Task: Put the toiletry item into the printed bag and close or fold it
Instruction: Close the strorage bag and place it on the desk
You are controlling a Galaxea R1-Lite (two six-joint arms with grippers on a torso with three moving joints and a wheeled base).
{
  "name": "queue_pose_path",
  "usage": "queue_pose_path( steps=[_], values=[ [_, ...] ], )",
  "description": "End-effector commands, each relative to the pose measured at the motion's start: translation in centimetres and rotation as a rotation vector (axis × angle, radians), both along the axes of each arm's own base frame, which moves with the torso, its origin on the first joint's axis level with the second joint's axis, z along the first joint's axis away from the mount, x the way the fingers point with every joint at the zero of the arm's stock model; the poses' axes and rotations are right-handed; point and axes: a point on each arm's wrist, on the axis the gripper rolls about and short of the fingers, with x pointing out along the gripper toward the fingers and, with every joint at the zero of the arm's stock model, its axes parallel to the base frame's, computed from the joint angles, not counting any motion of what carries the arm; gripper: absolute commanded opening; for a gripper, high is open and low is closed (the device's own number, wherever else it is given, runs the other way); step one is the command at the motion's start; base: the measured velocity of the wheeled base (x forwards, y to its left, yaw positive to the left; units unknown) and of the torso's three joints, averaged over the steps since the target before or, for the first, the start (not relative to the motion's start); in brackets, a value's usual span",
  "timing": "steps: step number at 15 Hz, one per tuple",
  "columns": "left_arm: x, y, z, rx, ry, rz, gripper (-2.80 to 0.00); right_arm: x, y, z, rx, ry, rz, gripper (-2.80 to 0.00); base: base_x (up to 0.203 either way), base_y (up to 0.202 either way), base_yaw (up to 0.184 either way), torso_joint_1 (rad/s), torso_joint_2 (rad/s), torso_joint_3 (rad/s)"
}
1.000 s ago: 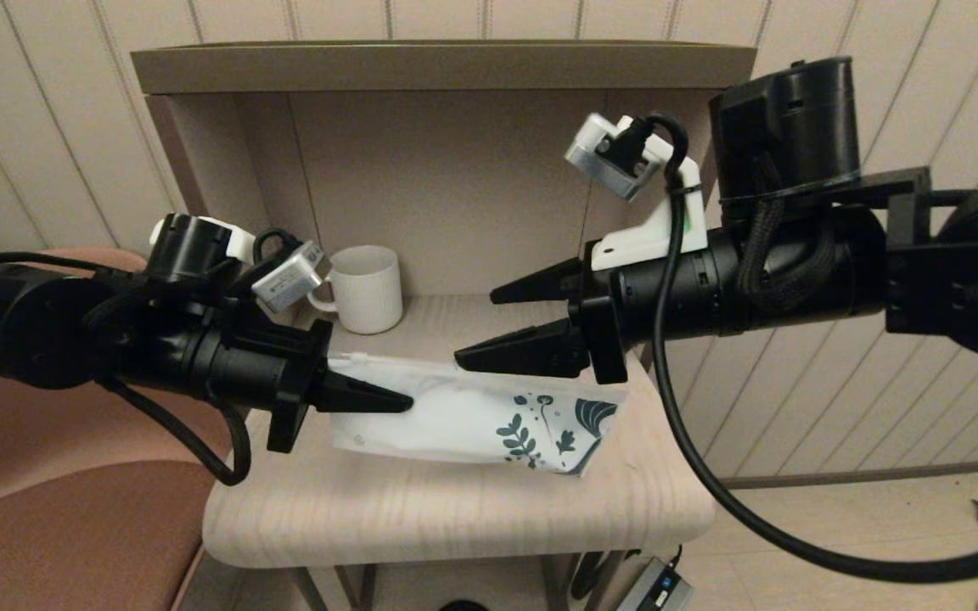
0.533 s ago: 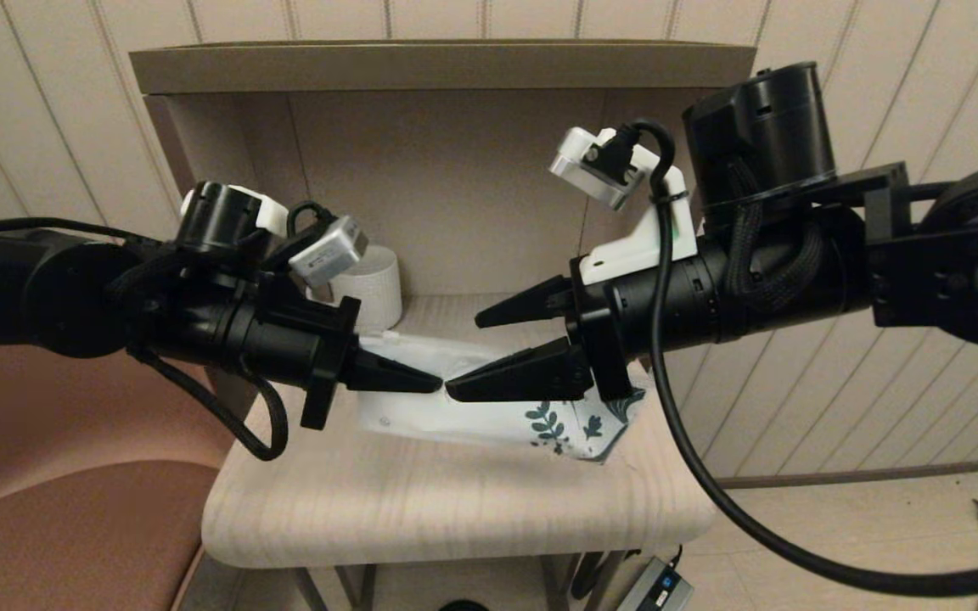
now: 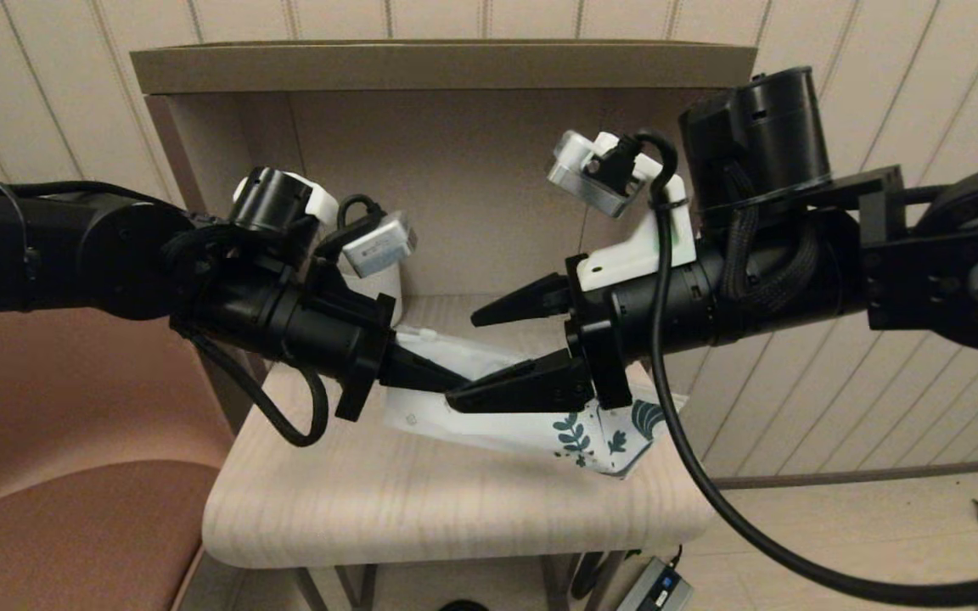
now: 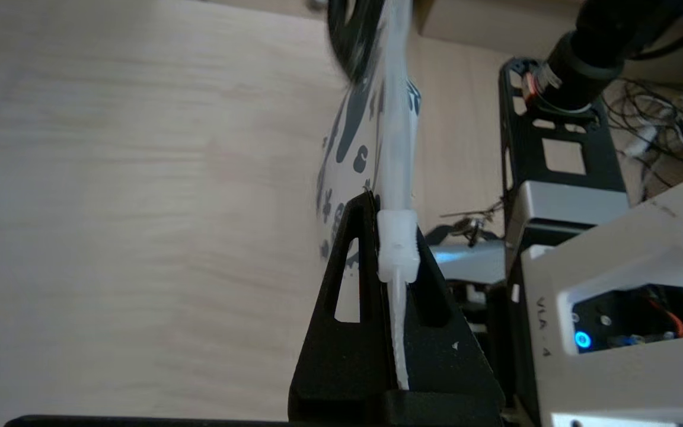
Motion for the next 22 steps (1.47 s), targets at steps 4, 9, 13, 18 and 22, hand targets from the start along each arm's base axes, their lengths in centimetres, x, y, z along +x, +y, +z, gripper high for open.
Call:
queue_pose_path(
  steps=[4, 9, 13, 18, 22],
  values=[
    [0.3, -1.6, -0.1, 0.026, 0.035, -0.033, -2.8, 1.2, 0.5, -1.6, -0.01, -0.01, 0.031, 0.0, 0.0, 0.0, 0.0, 0.0, 0.0, 0.0],
    [0.2, -1.7, -0.1, 0.037, 0.029, -0.025, -2.8, 2.0, 0.7, -1.7, -0.003, -0.017, 0.02, 0.0, 0.0, 0.0, 0.0, 0.0, 0.0, 0.0],
    [0.2, -1.8, 0.0, 0.033, 0.035, -0.023, -2.8, 2.3, 0.8, -1.5, 0.013, -0.023, 0.013, 0.0, 0.0, 0.0, 0.0, 0.0, 0.0, 0.0],
    [0.2, -1.8, 0.1, 0.033, 0.044, -0.023, -2.8, 2.6, 1.0, -1.7, 0.01, -0.018, 0.014, 0.0, 0.0, 0.0, 0.0, 0.0, 0.0, 0.0],
    [0.3, -1.8, 0.1, 0.033, 0.084, -0.004, -2.8, 2.8, 1.2, -1.4, 0.019, -0.014, 0.011, -2.8, 0.0, 0.0, 0.0, 0.0, 0.0, 0.0]
  ],
)
